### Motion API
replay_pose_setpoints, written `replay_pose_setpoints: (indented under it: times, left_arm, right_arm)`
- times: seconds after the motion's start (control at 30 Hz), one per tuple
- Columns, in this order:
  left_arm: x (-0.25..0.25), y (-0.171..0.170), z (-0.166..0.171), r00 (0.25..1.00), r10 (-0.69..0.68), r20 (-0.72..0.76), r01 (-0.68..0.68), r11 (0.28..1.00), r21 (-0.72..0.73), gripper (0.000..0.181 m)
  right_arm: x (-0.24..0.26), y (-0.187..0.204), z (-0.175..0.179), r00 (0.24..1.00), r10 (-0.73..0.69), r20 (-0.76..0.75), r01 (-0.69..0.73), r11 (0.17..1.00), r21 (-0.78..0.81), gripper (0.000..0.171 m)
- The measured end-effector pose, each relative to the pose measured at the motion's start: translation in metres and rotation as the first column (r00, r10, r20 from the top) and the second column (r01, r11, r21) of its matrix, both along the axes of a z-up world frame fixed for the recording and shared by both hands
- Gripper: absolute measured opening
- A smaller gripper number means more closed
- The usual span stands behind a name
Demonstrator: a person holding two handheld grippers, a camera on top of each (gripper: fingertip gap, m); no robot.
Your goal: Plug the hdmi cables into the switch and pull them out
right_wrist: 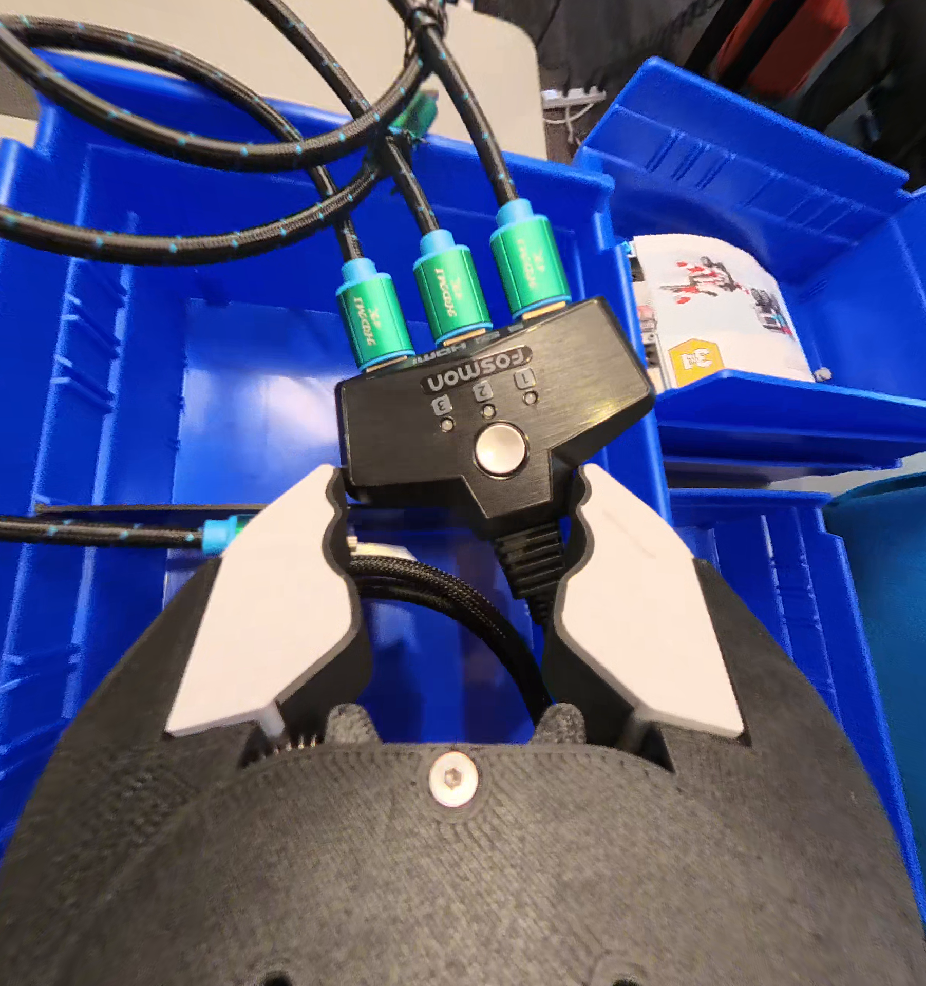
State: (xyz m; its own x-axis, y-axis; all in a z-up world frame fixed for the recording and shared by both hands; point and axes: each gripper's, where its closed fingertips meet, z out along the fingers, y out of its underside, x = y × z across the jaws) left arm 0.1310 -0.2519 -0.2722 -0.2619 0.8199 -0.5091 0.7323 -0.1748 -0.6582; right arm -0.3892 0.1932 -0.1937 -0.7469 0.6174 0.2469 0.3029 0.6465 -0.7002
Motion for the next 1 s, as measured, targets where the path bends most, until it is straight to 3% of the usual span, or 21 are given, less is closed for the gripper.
replay_pose_setpoints:
  times: [0.03,0.27,0.57,0.77,1.0]
  left_arm:
    - [0.000,0.000,0.000,1.000,0.000,0.000,0.000,1.000,0.002,0.000]
    - [0.000,0.000,0.000,1.000,-0.004,0.001,0.004,1.000,0.002,0.000]
    - [-0.001,0.010,0.008,0.999,-0.015,-0.032,0.014,1.000,-0.024,0.000]
    - [0.020,0.040,0.022,0.994,0.008,-0.107,-0.005,1.000,0.022,0.000]
    - [0.100,0.095,0.035,0.939,0.176,-0.297,-0.132,0.978,0.165,0.019]
  right_arm:
    - [0.000,-0.002,0.000,1.000,0.016,-0.010,-0.016,1.000,0.001,0.080]
    - [0.009,-0.009,0.048,0.968,0.101,-0.229,-0.101,0.995,0.009,0.076]
    - [0.068,-0.002,0.085,0.902,0.204,-0.381,-0.196,0.979,0.061,0.073]
    - [0.111,0.000,0.079,0.902,0.276,-0.332,-0.282,0.959,0.031,0.072]
    - [0.178,0.004,0.051,0.886,0.443,-0.138,-0.458,0.882,-0.111,0.072]
